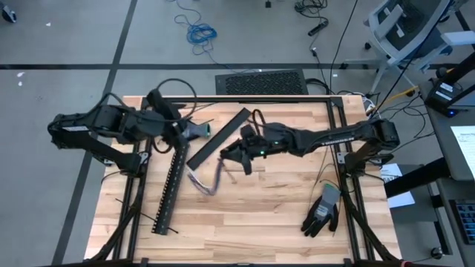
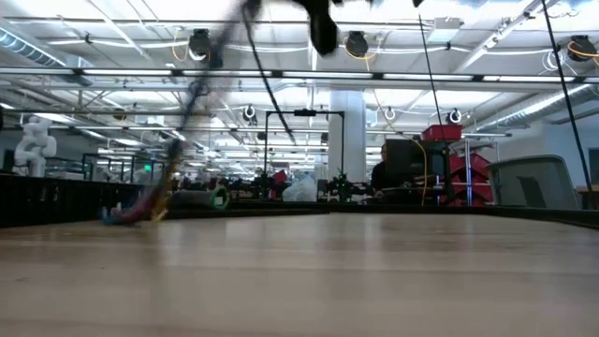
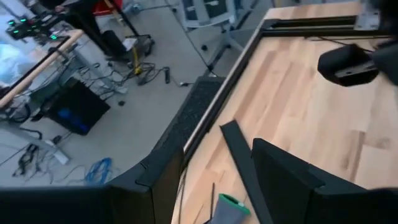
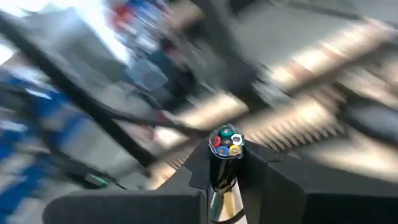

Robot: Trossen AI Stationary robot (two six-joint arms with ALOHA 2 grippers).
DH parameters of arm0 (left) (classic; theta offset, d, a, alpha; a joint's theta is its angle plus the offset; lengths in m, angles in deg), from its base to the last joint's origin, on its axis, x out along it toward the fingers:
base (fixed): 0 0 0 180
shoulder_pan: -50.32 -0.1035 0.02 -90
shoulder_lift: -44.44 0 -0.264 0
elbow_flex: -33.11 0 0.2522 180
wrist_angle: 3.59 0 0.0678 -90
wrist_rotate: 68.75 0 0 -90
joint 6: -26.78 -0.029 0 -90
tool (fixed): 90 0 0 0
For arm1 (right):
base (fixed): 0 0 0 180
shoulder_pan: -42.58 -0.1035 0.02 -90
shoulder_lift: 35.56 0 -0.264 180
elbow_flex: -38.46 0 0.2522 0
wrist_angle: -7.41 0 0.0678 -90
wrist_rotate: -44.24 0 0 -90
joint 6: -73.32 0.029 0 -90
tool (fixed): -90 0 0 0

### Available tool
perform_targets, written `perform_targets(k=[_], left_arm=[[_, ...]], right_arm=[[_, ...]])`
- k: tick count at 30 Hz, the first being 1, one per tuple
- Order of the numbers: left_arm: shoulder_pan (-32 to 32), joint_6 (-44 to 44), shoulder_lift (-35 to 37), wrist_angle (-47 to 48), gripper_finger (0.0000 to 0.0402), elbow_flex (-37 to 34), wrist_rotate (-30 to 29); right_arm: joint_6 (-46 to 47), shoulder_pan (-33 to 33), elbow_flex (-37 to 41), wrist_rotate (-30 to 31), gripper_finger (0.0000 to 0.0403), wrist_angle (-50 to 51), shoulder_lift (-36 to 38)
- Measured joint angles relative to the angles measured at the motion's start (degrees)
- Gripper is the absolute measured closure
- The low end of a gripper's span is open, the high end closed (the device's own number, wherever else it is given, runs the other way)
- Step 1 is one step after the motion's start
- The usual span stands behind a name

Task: Ziptie cables
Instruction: Wrap the cable wires with a black zip tie

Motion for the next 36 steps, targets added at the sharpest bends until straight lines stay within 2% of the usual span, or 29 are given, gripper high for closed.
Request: perform_targets(k=[5,7,10,15,17,21,25,28,32,36], left_arm=[[0.00,0.20,-0.45,-0.05,0.0206,0.00,-0.68],[0.00,-0.09,-1.47,-0.08,0.0206,0.00,-0.76],[0.00,-1.66,-3.44,-0.29,0.0206,0.00,-0.77],[-0.07,-3.41,-7.50,-0.57,0.0206,0.00,-0.44],[-0.07,-3.46,-9.24,-0.59,0.0206,0.00,1.74],[-0.07,-5.96,-12.44,-0.62,0.0206,0.00,5.92],[-0.61,-7.79,-14.59,-2.47,0.0206,0.00,6.94],[-1.68,-9.04,-15.43,-6.46,0.0206,-0.49,9.11],[-3.86,-10.77,-15.37,-18.85,0.0206,-5.04,16.70],[-6.34,-9.66,-15.54,-39.86,0.0206,-15.56,30.79]], right_arm=[[-2.59,1.81,1.21,8.76,0.0379,29.68,2.08],[-3.02,2.35,1.36,10.44,0.0379,38.93,1.10],[-4.03,2.66,1.31,11.04,0.0379,43.95,-0.34],[-3.16,2.50,1.29,11.31,0.0379,43.46,-3.39],[-2.51,2.50,1.21,11.44,0.0374,44.02,-4.41],[-2.04,2.50,1.31,11.24,0.0300,49.00,-5.86],[-2.98,1.30,1.30,11.18,0.0207,49.95,-5.85],[-5.88,0.58,1.31,11.38,0.0154,49.51,-4.06],[-4.76,0.63,1.27,20.51,0.0121,52.00,1.32],[2.36,1.87,1.25,27.95,0.0122,66.51,8.61]])
